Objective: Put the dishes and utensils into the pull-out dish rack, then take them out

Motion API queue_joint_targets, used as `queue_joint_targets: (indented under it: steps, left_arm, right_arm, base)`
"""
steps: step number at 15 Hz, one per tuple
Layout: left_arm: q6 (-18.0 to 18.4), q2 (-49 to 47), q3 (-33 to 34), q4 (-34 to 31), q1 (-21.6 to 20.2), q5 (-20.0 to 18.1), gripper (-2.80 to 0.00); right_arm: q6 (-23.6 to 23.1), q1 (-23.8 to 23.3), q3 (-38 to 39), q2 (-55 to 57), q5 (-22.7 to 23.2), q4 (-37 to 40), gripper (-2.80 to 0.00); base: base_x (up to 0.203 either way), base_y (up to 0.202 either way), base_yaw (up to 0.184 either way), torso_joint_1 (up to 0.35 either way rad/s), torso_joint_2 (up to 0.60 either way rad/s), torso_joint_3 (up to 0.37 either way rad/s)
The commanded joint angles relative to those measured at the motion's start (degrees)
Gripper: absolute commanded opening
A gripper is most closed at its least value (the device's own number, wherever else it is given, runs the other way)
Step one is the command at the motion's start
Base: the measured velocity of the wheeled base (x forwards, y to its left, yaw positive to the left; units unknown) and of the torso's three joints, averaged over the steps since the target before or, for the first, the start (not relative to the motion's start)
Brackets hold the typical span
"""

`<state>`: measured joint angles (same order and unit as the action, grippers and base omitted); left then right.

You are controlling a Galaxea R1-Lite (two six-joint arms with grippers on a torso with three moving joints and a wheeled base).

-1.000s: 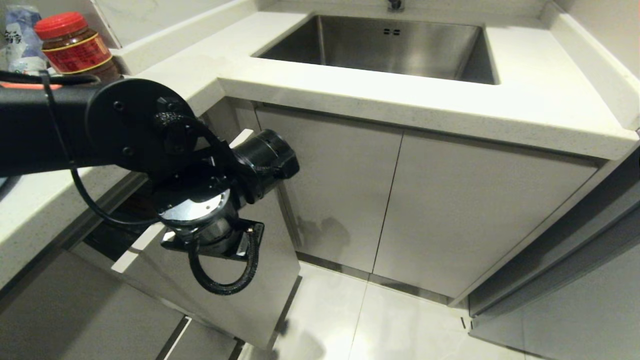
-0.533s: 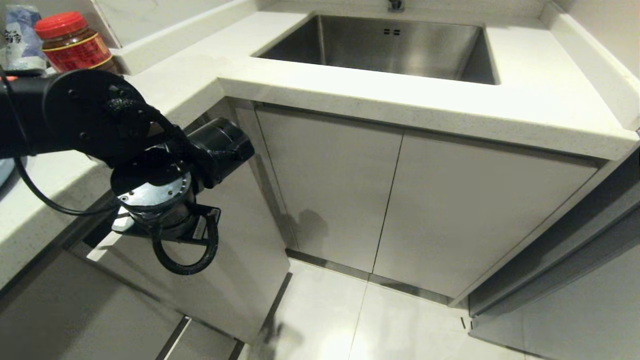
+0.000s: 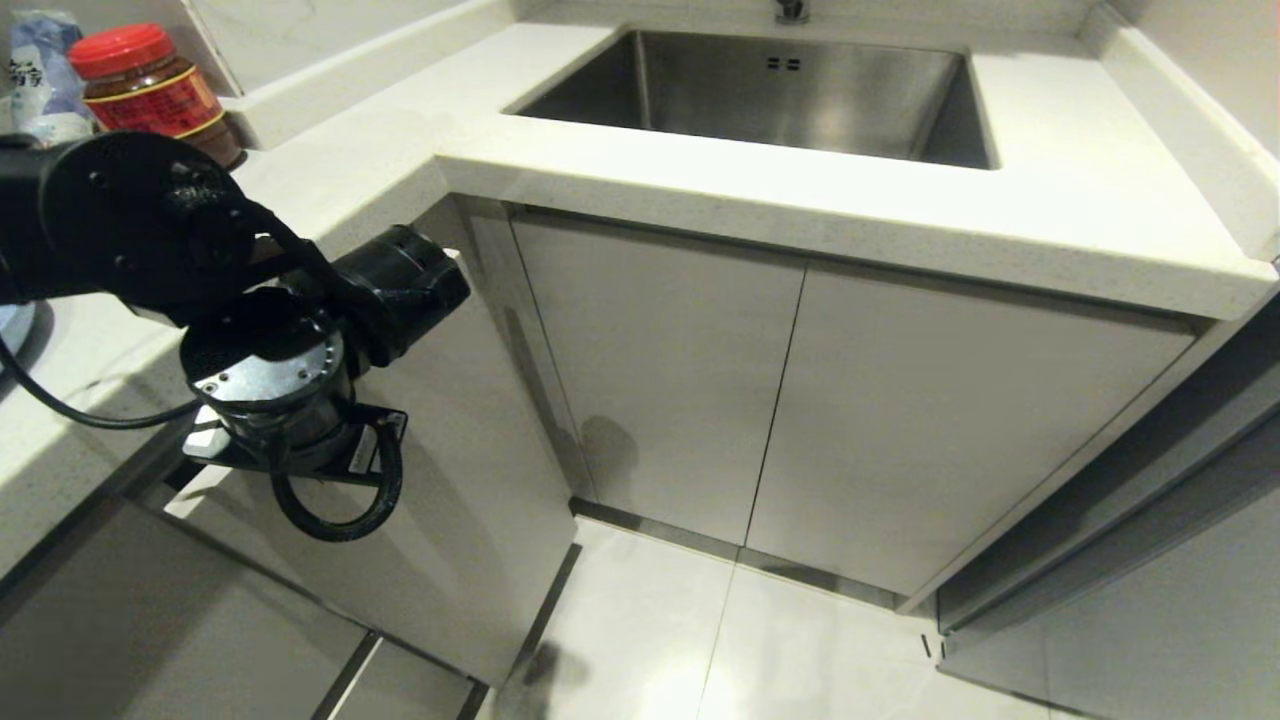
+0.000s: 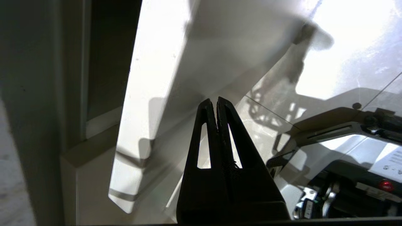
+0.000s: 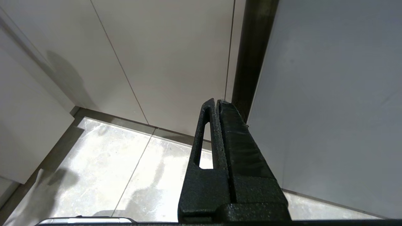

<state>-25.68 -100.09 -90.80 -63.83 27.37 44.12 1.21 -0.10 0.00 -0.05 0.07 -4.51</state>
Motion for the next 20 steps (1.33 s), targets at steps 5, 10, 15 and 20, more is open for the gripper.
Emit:
queue_joint_targets:
  steps: [5, 10, 15, 20]
  left_arm:
    - [1.51, 1.22, 0.44, 0.11, -2.55, 0.75, -2.80]
    - [1.60, 1.39, 0.80, 0.21, -1.97, 0.79, -2.80]
    - [1.60, 2.10, 1.84, 3.79, -0.36, 1.14, -2.80]
    - [1.70, 6.72, 1.95, 10.23, 5.26, 0.89, -2.80]
  right_arm:
    - [0.02, 0.01, 1.49, -0.04, 0.01, -0.06, -2.80]
    - [0.02, 0.01, 1.49, -0.04, 0.01, 0.02, -2.80]
    - [0.02, 0.01, 1.49, -0.04, 0.01, -0.05, -2.80]
    - [0.02, 0.01, 1.49, -0.04, 0.01, -0.06, -2.80]
  base:
    - [0.000, 0.000, 0.000, 0.000, 0.00, 0.000]
    - [0.000, 0.000, 0.000, 0.000, 0.00, 0.000]
    - [0.000, 0.000, 0.000, 0.000, 0.00, 0.000]
    - [0.000, 0.000, 0.000, 0.000, 0.00, 0.000]
